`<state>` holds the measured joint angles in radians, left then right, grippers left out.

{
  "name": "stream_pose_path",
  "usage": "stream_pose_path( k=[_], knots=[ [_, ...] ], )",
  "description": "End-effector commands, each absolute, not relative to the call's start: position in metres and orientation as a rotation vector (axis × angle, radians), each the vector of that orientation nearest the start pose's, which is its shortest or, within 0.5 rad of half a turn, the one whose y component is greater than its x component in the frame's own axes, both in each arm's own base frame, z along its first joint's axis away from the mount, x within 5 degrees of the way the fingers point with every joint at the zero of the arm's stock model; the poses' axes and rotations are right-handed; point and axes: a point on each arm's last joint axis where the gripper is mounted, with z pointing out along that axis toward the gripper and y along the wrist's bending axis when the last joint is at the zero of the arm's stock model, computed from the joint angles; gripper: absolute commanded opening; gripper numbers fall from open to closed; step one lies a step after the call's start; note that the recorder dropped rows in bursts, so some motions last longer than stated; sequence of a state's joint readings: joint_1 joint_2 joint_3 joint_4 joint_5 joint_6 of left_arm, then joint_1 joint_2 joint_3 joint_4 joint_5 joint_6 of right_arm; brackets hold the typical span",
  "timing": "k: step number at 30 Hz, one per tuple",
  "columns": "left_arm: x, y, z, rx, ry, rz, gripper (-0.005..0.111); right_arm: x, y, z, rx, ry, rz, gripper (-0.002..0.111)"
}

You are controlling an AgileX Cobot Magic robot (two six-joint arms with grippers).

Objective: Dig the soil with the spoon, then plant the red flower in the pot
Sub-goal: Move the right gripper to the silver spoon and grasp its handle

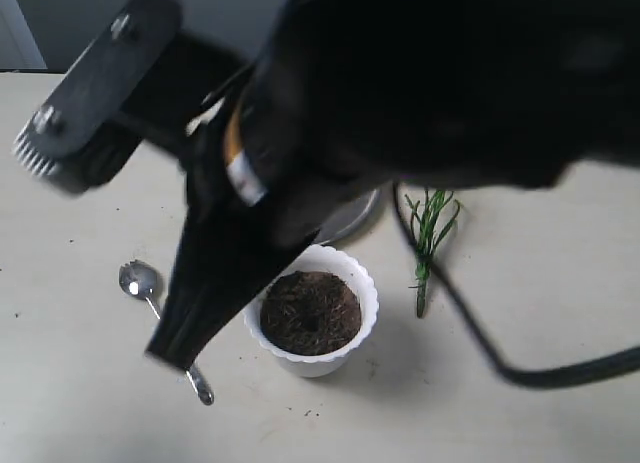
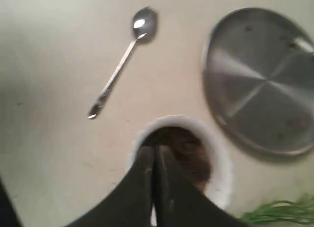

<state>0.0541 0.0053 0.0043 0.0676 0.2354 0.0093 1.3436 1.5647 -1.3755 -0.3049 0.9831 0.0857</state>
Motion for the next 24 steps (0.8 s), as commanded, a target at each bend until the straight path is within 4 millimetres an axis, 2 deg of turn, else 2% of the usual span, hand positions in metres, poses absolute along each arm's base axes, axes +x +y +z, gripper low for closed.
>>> stream_pose_path(
  k=[1,4,9,11,13,16,19,22,24],
  knots=[
    [0.055,0.004,0.192,0.013,1.716,0.105,0.000,0.075,0.357,0.283,-1.862,2.088,0.216,0.001],
    [0.055,0.004,0.192,0.013,1.716,0.105,0.000,0.074,0.378,0.262,-1.904,2.088,0.213,0.010],
    [0.055,0.004,0.192,0.013,1.716,0.105,0.000,0.089,0.402,0.229,-1.930,2.037,0.079,0.053],
    [0.055,0.004,0.192,0.013,1.716,0.105,0.000,0.092,0.411,0.219,-1.935,2.017,0.063,0.061],
    [0.055,0.004,0.192,0.013,1.716,0.105,0.000,0.094,0.419,0.212,-1.933,2.010,0.072,0.058],
    [0.055,0.004,0.192,0.013,1.716,0.105,0.000,0.099,0.438,0.196,-1.936,1.973,0.050,0.043],
    [0.055,0.004,0.192,0.013,1.716,0.105,0.000,0.104,0.447,0.182,-1.935,2.009,0.032,0.037],
    [0.055,0.004,0.192,0.013,1.716,0.105,0.000,0.136,0.445,0.171,-1.815,2.235,0.051,0.037],
    [0.055,0.004,0.192,0.013,1.716,0.105,0.000,0.153,0.439,0.167,-1.727,2.387,0.172,0.037]
  ],
)
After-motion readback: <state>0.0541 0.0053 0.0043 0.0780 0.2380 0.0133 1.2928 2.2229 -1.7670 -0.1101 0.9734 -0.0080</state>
